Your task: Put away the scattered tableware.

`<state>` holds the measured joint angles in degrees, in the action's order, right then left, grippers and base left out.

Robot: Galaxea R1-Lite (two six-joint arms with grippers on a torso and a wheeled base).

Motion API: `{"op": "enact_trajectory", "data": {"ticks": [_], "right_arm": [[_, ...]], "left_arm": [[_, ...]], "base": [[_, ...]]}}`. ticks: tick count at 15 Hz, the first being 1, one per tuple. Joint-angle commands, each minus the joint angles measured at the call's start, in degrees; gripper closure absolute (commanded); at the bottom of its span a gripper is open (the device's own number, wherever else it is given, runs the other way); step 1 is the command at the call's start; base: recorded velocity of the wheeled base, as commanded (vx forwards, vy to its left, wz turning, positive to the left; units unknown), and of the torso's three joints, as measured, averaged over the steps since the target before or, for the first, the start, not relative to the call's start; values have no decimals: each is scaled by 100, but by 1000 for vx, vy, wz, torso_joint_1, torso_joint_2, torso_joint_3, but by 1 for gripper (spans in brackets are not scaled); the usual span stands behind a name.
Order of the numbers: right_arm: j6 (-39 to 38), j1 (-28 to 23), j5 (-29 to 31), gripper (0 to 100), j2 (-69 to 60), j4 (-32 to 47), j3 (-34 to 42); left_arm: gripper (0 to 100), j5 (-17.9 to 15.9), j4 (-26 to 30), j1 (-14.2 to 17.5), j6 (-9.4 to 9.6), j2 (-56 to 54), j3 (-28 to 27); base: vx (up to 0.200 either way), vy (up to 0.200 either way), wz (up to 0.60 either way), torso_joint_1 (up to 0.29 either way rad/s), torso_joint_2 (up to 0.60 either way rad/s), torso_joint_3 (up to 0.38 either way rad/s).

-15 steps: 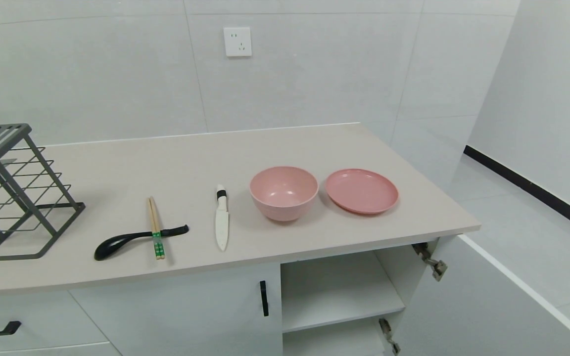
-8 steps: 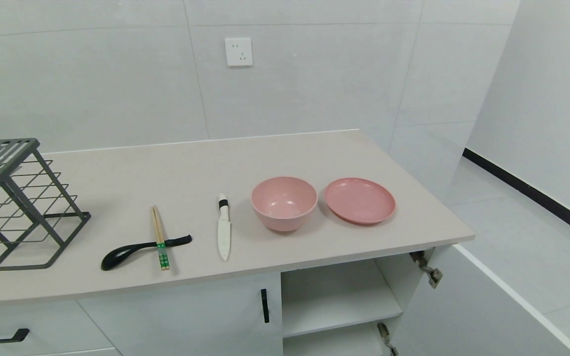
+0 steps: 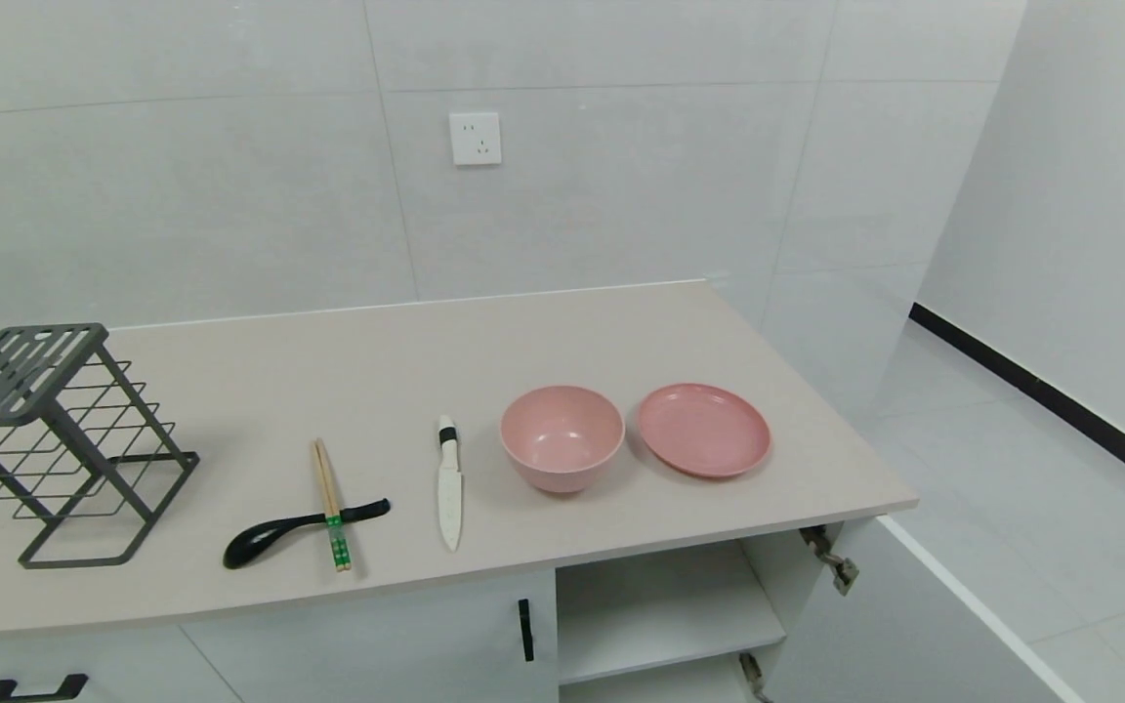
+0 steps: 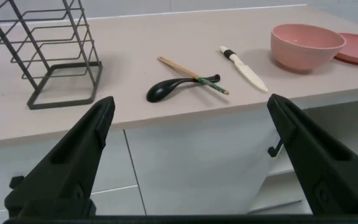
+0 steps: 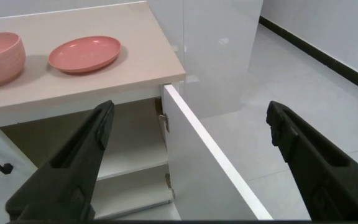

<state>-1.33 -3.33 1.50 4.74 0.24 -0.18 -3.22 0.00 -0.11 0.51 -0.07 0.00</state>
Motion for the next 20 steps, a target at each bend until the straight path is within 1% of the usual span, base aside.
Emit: {"op": "enact_trajectory", "data": {"ticks": [1, 7, 10, 15, 18, 19, 20], "right_arm": [[1, -1, -1, 0, 9, 2, 1], [10, -1, -1, 0, 9, 11, 1], [1, -1, -1, 0, 9, 2, 1], [1, -1, -1, 0, 9, 2, 9], [1, -1, -1, 0, 9, 2, 1], [10, -1, -9, 0, 9, 2, 1], [19, -1, -9, 0, 9, 2, 9]], "left_arm": [[0, 5, 0, 2, 2, 7, 0], [0, -12, 0, 2, 19, 7, 0], [0, -3, 0, 2, -7, 7, 0], [0, 14, 0, 2, 2, 7, 0], [0, 5, 0, 2, 2, 7, 0], [0, 5, 0, 2, 45, 7, 0], [0, 5, 0, 2, 28, 7, 0]], "base": [[0, 0, 600, 27, -66, -27], [0, 0, 0, 0, 0, 0], [0, 0, 0, 0, 0, 0], [200, 0, 0, -1, 0, 4], [0, 0, 0, 0, 0, 0], [0, 0, 0, 0, 0, 0], [0, 0, 0, 0, 0, 0]]}}
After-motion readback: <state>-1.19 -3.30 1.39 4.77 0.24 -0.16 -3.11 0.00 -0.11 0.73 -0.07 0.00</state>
